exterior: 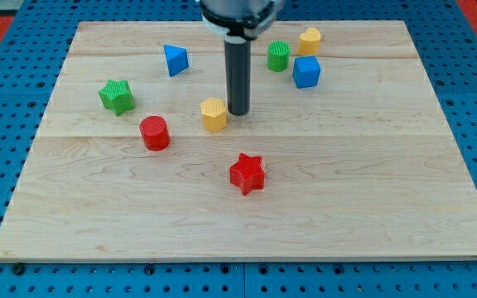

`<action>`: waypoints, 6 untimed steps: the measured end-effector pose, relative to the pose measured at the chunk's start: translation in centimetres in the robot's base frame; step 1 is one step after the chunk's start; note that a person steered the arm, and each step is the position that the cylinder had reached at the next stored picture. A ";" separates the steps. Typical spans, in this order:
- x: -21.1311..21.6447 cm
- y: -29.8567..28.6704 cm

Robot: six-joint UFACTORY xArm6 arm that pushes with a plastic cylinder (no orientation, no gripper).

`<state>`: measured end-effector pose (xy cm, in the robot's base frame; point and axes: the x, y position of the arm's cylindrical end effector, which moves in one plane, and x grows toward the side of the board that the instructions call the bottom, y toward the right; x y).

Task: Move the yellow hexagon towards the red star

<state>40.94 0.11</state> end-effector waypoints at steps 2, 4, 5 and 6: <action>-5.4 -0.6; -1.0 -2.2; -0.9 0.1; 0.7 1.8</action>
<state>41.64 1.94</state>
